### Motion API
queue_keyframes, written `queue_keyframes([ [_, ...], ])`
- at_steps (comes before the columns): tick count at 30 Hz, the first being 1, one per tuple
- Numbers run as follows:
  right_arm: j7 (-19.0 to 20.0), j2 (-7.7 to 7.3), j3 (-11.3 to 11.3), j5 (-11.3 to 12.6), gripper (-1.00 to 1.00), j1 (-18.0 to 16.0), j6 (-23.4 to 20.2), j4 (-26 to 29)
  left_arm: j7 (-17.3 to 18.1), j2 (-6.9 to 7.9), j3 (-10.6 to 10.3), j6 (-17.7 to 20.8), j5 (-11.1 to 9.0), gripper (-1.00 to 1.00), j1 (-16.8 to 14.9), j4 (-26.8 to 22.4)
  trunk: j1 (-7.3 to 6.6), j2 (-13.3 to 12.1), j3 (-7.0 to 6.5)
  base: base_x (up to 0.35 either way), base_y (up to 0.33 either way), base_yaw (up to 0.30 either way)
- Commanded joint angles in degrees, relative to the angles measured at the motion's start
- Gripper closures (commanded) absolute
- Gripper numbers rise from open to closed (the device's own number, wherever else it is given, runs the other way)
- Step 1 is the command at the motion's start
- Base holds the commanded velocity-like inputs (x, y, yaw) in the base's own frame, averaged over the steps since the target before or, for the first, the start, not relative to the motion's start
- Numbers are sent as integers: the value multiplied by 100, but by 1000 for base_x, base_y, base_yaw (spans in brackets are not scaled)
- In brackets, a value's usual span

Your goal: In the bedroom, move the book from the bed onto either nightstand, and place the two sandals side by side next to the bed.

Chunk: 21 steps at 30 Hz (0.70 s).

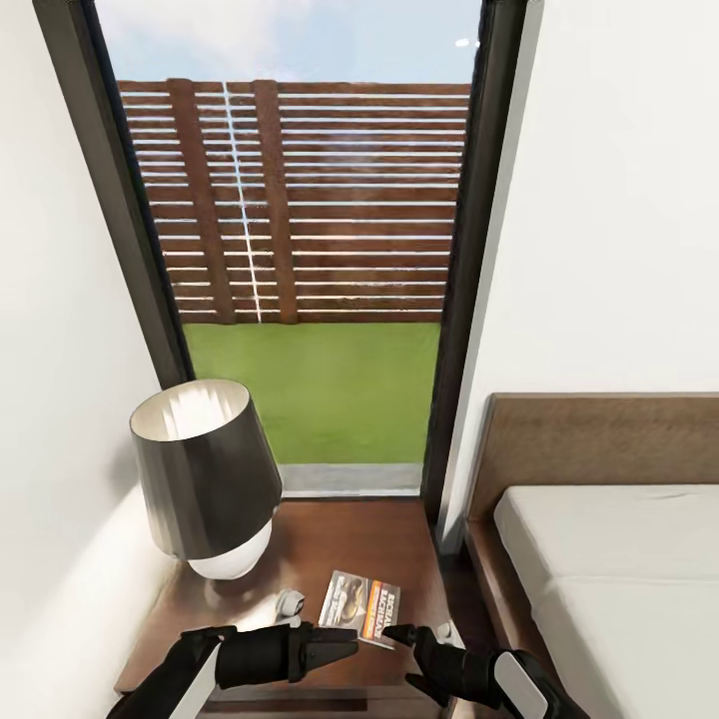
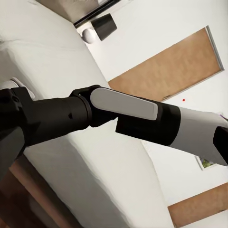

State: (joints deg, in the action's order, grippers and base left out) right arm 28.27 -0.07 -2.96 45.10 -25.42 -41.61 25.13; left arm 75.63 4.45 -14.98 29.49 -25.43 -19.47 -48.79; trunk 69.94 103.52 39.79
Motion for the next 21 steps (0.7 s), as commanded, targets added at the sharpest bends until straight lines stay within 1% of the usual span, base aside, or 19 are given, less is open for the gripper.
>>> queue_keyframes([
  [1, 12, -2, -15, -1, -100, -2, 47, 1, -31, -7, -24, 57, -45, -100, -4, 46, -23, -39, -13, 0, 0, 0],
  [5, 12, -11, -19, -1, -100, -3, 169, 29, -227, -51, -23, 44, -30, -100, -4, 209, -111, -199, -85, 0, 0, 0],
  [7, 15, -27, -21, -1, -100, -2, 196, 132, -447, -60, -23, 23, -21, -100, -4, 272, -155, -280, -121, 0, 0, 0],
  [10, 23, -47, -21, -24, -100, 4, 207, 285, -671, -64, -23, 10, -13, -100, -4, 311, -221, -400, -175, 0, 0, 0],
  [11, 40, -91, -24, -38, -100, 6, 209, 338, -780, -65, -23, 5, -9, -100, -4, 354, -243, -440, -193, 0, 0, 0],
  [12, 75, -192, -26, -47, -100, 8, 209, 372, -883, -66, -23, -8, -3, -100, -4, 422, -265, -480, -211, 0, 0, 0],
  [13, 101, -257, -28, -50, -100, 9, 209, 384, -934, -66, -23, -20, 0, -100, -4, 466, -287, -520, -228, 0, 0, 0],
  [14, 173, -398, -34, -58, -100, 11, 211, 401, -1035, -66, -26, -58, 7, -100, -4, 559, -309, -560, -246, 0, 0, 0],
  [15, 220, -464, -35, -60, -100, 13, 212, 407, -1083, -66, -27, -86, 10, -100, -4, 606, -331, -600, -264, 0, 0, 0],
  [18, 579, -769, -42, -91, -100, 27, 214, 414, -1286, -67, -35, -411, 18, -100, -4, 854, -397, -721, -318, 0, 0, 0],
  [19, 624, -814, -43, -94, -100, 29, 214, 410, -1302, -67, -36, -477, 18, -100, -4, 898, -419, -761, -336, 0, 0, 0],
  [20, 731, -1036, -45, -168, -100, 38, 220, 399, -1347, -67, -38, -717, 20, -100, -4, 1107, -441, -801, -354, 0, 0, 0],
  [21, 758, -1145, -46, -274, -100, 41, 221, 387, -1365, -67, -39, -803, 20, -100, -4, 1206, -463, -841, -372, 0, 0, 0],
])
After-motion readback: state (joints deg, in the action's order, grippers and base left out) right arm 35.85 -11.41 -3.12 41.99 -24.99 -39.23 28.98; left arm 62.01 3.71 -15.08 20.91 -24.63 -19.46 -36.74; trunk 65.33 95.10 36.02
